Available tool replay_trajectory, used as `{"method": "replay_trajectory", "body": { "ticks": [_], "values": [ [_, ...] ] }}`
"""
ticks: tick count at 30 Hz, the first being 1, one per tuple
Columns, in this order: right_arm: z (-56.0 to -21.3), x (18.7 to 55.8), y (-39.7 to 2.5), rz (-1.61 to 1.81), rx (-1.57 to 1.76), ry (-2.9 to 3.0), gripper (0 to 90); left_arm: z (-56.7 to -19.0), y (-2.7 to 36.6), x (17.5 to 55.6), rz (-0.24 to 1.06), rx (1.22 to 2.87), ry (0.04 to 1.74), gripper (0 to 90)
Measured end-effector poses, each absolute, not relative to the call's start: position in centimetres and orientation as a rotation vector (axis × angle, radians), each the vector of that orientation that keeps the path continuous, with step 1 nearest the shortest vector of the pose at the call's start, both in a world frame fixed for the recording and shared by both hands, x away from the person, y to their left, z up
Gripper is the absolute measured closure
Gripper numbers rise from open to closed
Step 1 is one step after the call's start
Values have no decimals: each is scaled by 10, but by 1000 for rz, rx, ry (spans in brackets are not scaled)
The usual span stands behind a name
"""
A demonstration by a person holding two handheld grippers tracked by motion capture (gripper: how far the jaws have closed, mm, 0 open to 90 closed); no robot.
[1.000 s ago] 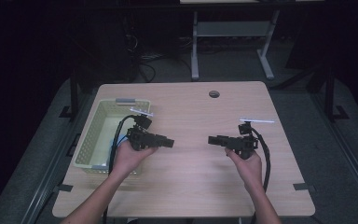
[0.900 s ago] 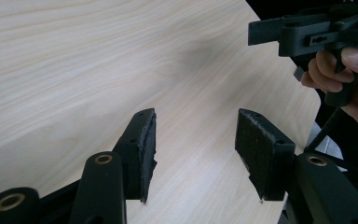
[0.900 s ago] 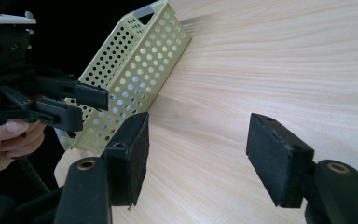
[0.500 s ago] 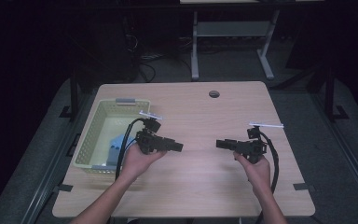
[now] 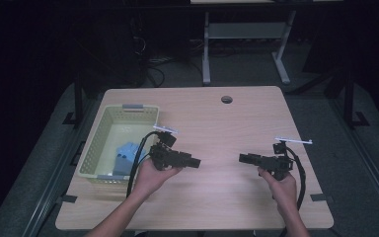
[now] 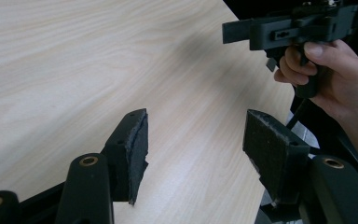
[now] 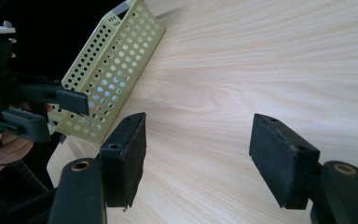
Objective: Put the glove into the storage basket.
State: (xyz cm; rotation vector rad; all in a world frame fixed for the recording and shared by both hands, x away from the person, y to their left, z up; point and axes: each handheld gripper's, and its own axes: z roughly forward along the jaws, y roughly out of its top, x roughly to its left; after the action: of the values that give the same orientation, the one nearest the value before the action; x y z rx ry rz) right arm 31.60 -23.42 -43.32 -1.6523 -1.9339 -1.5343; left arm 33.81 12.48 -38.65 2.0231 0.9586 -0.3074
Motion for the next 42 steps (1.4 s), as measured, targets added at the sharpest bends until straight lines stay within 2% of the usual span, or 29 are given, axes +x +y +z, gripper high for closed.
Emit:
{"method": "replay_trajectory", "body": {
  "ticks": [22, 42],
  "values": [
    [-451, 295, -268, -1537, -1708, -1901, 345, -411, 97, 319, -344, 2032, 905, 359],
    [-461, 276, -279, -1546, -1727, -1897, 327, -435, 96, 294, -370, 2024, 864, 314]
  ]
}}
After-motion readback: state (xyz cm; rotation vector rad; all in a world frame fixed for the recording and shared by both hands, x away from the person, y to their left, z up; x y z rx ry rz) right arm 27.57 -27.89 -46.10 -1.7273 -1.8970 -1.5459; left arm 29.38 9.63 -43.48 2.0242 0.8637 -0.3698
